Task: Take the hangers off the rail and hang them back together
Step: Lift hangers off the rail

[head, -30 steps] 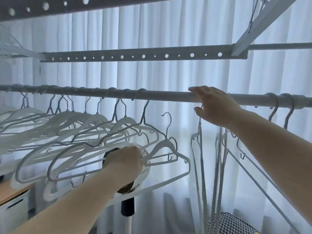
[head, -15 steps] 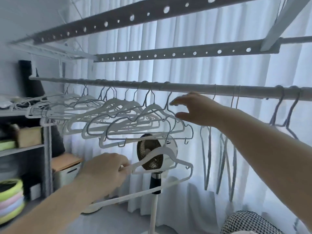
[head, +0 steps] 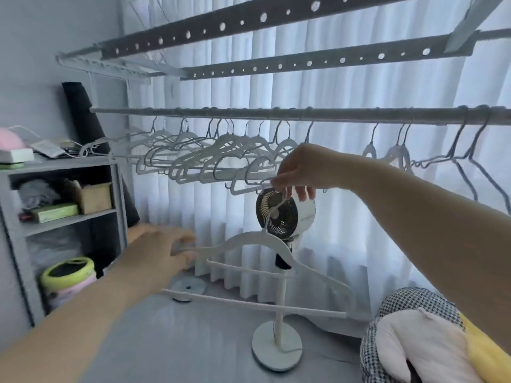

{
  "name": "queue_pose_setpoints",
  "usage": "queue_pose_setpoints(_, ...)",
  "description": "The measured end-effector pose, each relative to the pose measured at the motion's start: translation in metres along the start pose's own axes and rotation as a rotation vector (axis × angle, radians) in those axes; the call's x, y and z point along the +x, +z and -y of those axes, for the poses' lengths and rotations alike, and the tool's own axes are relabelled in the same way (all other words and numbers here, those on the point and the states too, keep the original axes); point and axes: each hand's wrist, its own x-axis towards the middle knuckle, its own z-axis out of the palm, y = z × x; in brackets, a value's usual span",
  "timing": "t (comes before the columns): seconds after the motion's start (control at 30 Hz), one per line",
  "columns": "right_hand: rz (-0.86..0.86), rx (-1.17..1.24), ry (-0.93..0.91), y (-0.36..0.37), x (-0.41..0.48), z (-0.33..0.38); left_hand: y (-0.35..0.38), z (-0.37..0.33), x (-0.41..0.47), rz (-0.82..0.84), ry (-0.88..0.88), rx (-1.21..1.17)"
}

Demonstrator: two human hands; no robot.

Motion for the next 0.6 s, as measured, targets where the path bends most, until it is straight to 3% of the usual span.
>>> queue_pose_setpoints(0.13,-0.041,0.126,0.073,0.024,-0.018,0.032,-0.009,0.006,-0.028,-0.224,0.039,-0.054)
queue_pose_setpoints(0.2,-0.063,0.22,0.124,0.036,-0.025,0.043,-0.004,0.0,-0.043,-0.239,0.045,-0.154)
queue_pose_setpoints(0.27,-0.084,0.371,0.189,0.049,-0.03,0.053,0.002,-0.006,-0.056,-0.142,0.01,-0.285)
queue_pose_setpoints(0.43,-0.142,0.701,0.315,0.067,-0.038,0.072,0.015,-0.023,-0.076,0.339,-0.097,-0.551)
queue_pose_setpoints(0.53,-0.189,0.835,0.361,0.072,-0.039,0.078,0.018,-0.026,-0.079,0.516,-0.061,-0.449)
queue_pose_setpoints(0.6,-0.244,0.887,0.375,0.073,-0.036,0.077,0.022,-0.026,-0.076,0.49,0.005,-0.303)
